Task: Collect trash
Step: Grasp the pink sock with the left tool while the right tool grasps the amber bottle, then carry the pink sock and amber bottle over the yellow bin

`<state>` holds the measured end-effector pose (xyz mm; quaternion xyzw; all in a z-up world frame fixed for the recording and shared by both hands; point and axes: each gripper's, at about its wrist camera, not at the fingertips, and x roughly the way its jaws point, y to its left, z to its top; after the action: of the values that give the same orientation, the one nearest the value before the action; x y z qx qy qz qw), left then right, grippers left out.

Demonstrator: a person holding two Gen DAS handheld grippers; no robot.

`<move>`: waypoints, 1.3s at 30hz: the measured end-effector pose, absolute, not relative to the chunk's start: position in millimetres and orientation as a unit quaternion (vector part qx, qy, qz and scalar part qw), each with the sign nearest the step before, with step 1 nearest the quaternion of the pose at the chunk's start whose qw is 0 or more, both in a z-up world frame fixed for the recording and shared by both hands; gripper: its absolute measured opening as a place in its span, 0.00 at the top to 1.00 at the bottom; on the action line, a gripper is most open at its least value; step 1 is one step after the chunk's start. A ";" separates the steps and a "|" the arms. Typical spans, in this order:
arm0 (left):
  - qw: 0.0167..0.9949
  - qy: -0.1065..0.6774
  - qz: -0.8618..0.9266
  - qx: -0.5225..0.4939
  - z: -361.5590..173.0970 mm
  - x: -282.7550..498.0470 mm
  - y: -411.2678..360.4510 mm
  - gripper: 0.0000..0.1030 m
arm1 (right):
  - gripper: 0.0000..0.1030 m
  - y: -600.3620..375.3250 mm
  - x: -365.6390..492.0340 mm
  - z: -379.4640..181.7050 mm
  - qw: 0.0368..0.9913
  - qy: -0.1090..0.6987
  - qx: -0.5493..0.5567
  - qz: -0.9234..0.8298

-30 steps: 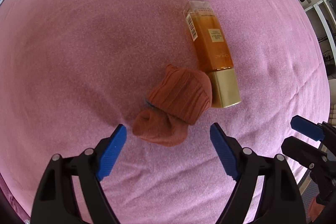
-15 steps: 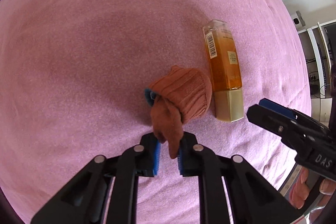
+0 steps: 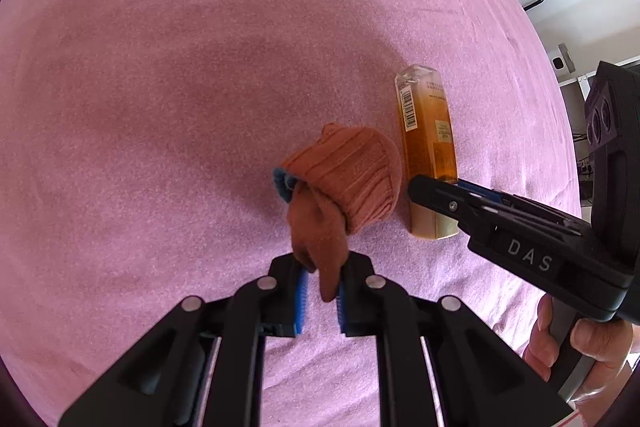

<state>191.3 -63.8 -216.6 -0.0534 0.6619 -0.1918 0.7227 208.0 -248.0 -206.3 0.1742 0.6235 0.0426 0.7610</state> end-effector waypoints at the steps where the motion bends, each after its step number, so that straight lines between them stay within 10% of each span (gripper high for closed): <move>1: 0.723 0.661 -0.192 -0.055 -215.9 193.4 -61.7 0.89 | 0.69 -248.6 203.2 -205.2 0.762 0.622 0.176 0.043; 39: 0.663 0.679 -0.312 0.047 -153.6 -89.5 -108.3 0.90 | 0.70 -307.1 -178.4 -144.3 0.728 0.572 0.376 -0.033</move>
<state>-89.5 -108.3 -153.6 0.0467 0.6794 -0.3116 0.6627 -178.4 -307.1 -144.3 0.3761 0.5717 -0.0330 0.7285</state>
